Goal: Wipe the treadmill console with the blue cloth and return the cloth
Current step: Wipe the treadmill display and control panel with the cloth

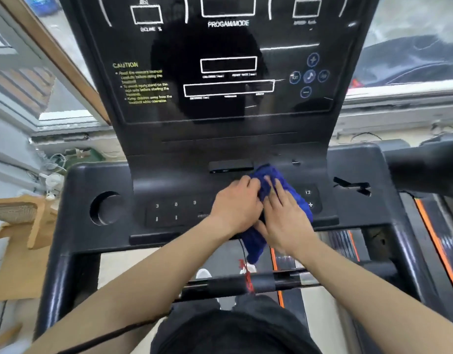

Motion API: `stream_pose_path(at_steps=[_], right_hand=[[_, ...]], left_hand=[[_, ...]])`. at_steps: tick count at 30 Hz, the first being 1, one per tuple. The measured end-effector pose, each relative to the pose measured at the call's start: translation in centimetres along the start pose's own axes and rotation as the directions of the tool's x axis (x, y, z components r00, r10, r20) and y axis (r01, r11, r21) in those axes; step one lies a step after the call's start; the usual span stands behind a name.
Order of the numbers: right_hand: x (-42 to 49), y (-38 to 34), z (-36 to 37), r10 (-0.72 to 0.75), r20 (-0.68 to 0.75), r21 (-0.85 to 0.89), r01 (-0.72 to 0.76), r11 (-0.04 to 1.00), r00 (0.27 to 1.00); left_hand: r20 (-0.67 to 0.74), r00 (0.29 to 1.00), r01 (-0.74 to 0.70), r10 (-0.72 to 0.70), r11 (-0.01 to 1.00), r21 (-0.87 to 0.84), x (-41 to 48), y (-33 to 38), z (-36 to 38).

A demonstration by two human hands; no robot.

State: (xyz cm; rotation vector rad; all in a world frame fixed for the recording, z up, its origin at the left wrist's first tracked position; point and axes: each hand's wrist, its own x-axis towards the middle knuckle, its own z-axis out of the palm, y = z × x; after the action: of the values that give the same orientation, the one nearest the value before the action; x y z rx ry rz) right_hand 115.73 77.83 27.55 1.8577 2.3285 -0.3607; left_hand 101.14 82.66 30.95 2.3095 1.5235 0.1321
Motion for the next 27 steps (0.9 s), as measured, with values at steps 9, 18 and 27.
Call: stream_pose_path(at_steps=[9, 18, 27], right_hand=[[1.6, 7.1, -1.2, 0.382, -0.143, 0.198, -0.351, 0.915, 0.913], [3.4, 3.0, -0.4, -0.138, -0.142, 0.083, 0.151, 0.985, 0.980], [2.0, 7.2, -0.3, 0.311, -0.197, 0.170, -0.280, 0.945, 0.930]], left_hand=[[0.053, 0.948, -0.316, 0.313, 0.945, 0.083, 2.4, 4.1, 3.4], [-0.038, 0.968, -0.228, 0.249, 0.930, 0.290, 0.1, 0.0, 2.3], [0.115, 0.929, -0.350, 0.352, 0.936, -0.037, 5.9, 5.0, 2.9]])
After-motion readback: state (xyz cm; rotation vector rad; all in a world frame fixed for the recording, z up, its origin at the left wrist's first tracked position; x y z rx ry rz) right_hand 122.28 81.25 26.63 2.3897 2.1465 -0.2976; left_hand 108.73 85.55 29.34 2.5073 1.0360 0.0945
